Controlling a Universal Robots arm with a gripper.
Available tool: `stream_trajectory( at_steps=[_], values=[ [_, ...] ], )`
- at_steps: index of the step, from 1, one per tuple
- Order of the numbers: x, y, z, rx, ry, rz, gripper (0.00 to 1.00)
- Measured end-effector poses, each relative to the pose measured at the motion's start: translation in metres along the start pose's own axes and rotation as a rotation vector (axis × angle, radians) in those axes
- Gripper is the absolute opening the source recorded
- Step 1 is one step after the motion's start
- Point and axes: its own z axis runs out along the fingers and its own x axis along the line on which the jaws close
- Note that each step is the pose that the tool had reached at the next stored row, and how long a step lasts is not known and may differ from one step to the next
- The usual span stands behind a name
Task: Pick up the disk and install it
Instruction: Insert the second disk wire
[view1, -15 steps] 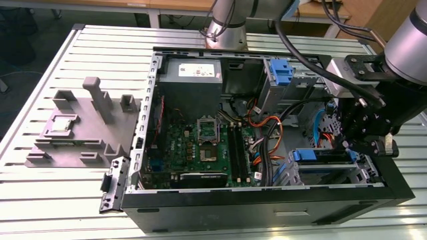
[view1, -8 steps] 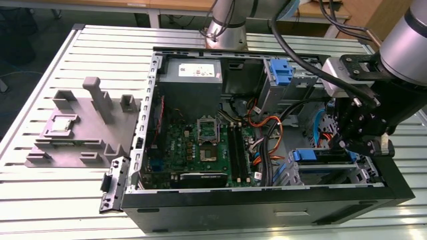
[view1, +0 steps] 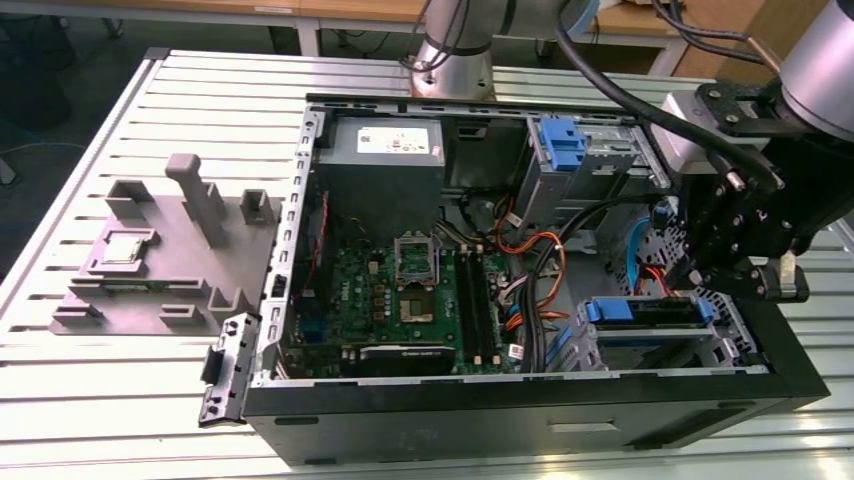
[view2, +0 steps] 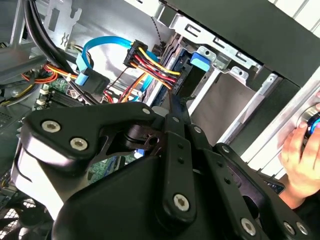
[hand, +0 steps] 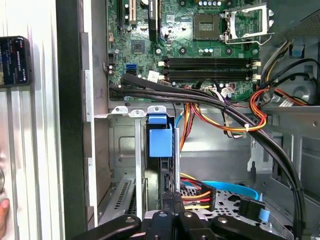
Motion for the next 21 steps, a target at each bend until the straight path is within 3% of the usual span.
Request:
stream_trajectory(
  at_steps=[5,13,21],
  values=[
    [0.0,0.0009,0.0,0.0,-0.0003,0.0,0.1],
    [0.0003,0.0082,-0.0004,0.0,-0.0002,0.0,0.1],
    [0.0003,0.0086,-0.0005,0.0,-0.0002,0.0,0.1]
  ],
)
